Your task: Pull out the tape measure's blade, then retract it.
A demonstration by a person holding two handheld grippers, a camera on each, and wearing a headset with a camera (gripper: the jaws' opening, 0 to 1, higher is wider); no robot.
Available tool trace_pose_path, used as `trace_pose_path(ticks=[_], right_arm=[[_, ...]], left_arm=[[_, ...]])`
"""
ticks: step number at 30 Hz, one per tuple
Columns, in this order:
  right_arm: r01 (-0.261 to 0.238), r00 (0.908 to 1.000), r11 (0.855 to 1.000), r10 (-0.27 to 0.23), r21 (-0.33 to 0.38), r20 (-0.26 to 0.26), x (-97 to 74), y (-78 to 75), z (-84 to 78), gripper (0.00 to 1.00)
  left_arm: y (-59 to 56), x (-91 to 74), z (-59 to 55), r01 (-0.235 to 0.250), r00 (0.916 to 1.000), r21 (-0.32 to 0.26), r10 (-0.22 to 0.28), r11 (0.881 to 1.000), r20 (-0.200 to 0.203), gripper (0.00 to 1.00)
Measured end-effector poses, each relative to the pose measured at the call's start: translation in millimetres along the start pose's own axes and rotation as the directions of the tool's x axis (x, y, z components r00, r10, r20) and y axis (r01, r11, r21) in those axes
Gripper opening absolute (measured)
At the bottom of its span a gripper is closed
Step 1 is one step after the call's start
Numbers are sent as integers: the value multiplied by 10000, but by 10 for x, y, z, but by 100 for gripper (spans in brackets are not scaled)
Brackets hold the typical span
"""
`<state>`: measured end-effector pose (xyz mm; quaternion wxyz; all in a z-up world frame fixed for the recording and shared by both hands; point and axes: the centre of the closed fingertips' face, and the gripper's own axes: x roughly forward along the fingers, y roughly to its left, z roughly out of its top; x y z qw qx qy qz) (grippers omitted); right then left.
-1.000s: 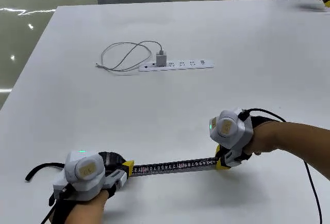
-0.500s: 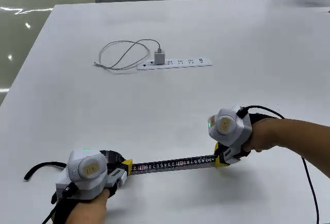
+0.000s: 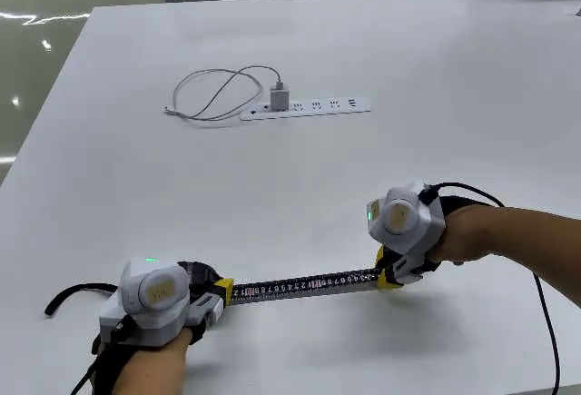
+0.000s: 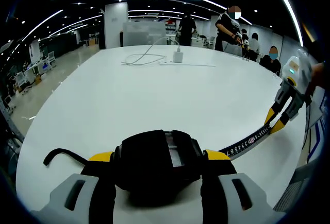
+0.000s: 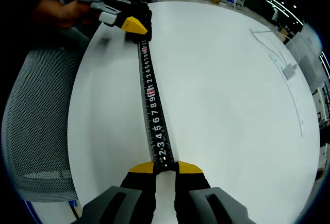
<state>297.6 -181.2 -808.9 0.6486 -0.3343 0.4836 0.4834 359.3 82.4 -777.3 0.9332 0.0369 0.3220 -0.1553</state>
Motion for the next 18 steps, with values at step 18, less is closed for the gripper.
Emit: trace_pose_path(ticks=[18], right_arm=[[86, 9998, 9998, -83, 205, -163, 6, 20, 32, 9]], left_arm=[[-5, 23, -9, 226, 9997, -79, -227, 9997, -35, 64]])
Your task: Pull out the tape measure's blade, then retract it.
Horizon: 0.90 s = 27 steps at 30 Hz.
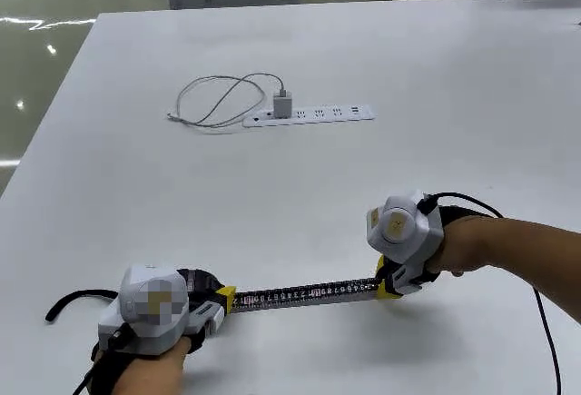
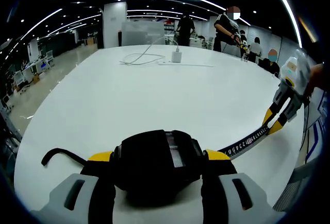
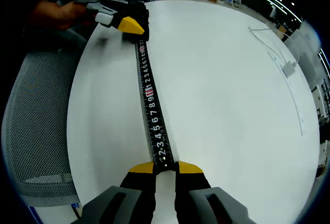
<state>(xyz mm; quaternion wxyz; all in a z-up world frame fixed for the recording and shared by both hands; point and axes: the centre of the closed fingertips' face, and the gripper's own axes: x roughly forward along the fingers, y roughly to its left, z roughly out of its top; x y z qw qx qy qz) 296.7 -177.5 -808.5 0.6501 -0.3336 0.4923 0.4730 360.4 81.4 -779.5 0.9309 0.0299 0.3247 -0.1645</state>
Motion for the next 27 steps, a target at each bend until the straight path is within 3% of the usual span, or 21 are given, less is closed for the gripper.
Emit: trace_pose_path(ticks=[27], right_arm=[[-6, 9996, 9993, -4, -367, -270, 28, 7, 81, 8]], left_arm=[[-2, 13, 2, 100, 9997, 42, -100, 9999, -209, 63]])
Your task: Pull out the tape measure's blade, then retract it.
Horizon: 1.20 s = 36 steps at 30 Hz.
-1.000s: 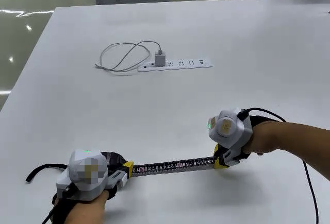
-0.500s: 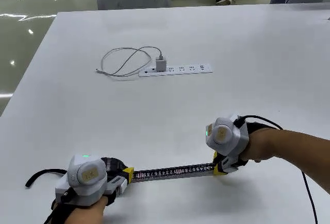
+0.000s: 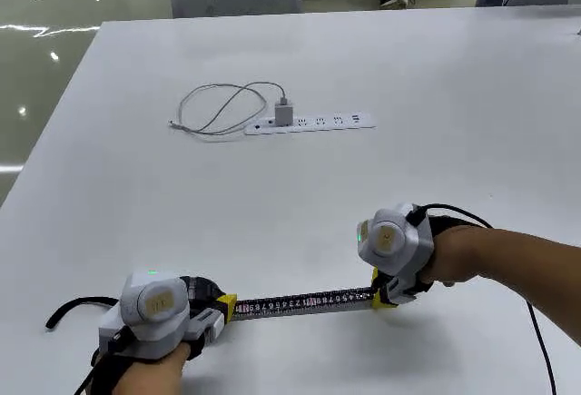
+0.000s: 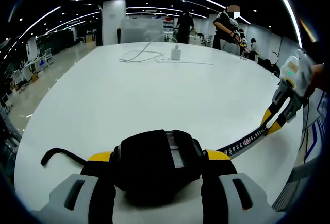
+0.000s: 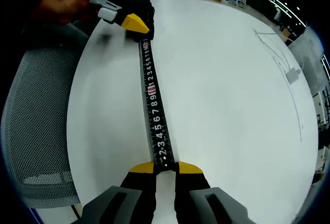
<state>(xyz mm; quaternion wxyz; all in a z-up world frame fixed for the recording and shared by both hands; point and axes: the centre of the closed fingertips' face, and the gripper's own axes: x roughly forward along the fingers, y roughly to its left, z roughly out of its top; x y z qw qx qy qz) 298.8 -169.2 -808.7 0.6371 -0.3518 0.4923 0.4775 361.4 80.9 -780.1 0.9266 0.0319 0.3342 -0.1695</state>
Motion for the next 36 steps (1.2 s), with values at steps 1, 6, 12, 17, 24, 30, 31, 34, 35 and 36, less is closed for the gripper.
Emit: trace_pose_path(ticks=[1, 6, 12, 17, 24, 30, 31, 34, 35, 36], right_arm=[[-1, 10000, 10000, 1, -25, -8, 0, 3, 1, 8], [39, 10000, 10000, -39, 87, 5, 8, 7, 10, 9], [99, 9999, 10000, -99, 3, -94, 19, 27, 34, 9], [96, 9999, 9998, -96, 165, -51, 26, 24, 53, 9], [27, 9999, 9998, -24, 182, -117, 34, 37, 87, 9], [-2, 10000, 9992, 3, 410, -25, 37, 43, 116, 9], [-16, 10000, 9992, 17, 397, -6, 36, 46, 120, 9], [-31, 10000, 9990, 29, 442, 40, 38, 47, 131, 9], [-12, 10000, 9990, 10, 445, 36, 42, 50, 139, 9], [6, 10000, 9990, -7, 439, 24, 44, 53, 144, 9]], left_arm=[[0, -2, -1, -2, 10000, 7, 2, 10000, 15, 63], [0, 1, -3, 8, 10000, 16, -8, 10000, 11, 63], [-7, 0, -6, 49, 10000, 49, -49, 10000, -17, 63], [-9, -6, -8, 46, 10000, 47, -46, 10000, -24, 63], [-7, -10, -11, 35, 10000, 49, -34, 10000, -32, 64], [-7, -15, -15, 52, 9999, 26, -52, 10000, -87, 64], [-9, -16, -17, 64, 9999, 24, -64, 10000, -105, 64], [-11, -14, -17, 74, 9999, 24, -74, 10000, -127, 64], [-11, -13, -16, 72, 9999, 30, -72, 10000, -108, 64], [-11, -14, -16, 71, 9999, 31, -71, 10000, -102, 64]])
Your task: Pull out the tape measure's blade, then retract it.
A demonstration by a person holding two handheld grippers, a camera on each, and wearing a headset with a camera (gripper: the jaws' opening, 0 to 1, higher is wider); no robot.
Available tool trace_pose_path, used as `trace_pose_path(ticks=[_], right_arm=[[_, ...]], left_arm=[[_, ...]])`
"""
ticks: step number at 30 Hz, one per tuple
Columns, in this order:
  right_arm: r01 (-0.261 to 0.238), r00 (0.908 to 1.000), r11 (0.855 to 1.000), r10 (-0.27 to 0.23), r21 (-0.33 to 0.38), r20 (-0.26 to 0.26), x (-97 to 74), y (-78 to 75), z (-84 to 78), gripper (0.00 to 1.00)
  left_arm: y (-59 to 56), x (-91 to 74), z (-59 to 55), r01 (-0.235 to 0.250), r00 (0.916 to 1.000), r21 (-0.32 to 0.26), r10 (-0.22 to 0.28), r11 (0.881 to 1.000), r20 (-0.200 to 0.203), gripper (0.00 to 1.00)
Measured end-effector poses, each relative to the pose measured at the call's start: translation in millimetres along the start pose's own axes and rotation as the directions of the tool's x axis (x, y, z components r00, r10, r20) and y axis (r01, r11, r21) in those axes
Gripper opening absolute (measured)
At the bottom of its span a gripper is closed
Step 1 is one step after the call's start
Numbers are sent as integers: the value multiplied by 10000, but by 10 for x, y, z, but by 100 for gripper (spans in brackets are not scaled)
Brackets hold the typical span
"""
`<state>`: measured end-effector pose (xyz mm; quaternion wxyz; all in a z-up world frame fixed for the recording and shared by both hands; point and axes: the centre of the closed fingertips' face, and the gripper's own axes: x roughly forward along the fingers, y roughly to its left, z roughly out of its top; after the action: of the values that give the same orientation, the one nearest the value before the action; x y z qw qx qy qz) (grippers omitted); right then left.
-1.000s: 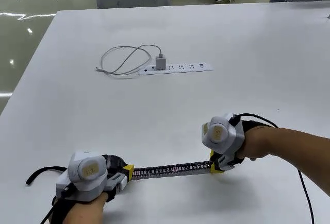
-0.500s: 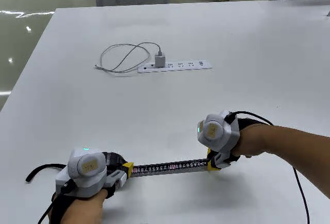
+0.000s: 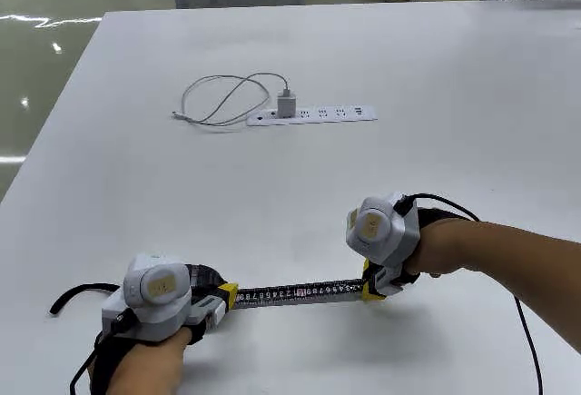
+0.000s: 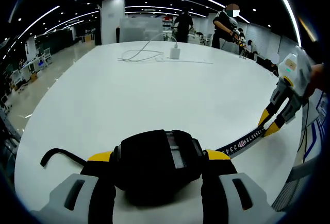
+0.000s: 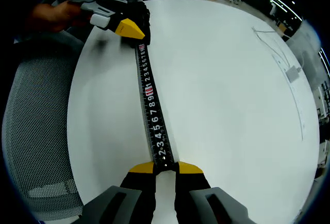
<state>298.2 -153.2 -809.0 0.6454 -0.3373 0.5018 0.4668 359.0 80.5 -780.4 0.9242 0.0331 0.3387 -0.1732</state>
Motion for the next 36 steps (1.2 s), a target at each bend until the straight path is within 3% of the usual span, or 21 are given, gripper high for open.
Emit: trace_pose_path(ticks=[36], right_arm=[[41, 10000, 10000, -41, -39, 35, 47, 20, 168, 9]], left_arm=[[6, 11, 12, 21, 10000, 2, -21, 10000, -74, 64]])
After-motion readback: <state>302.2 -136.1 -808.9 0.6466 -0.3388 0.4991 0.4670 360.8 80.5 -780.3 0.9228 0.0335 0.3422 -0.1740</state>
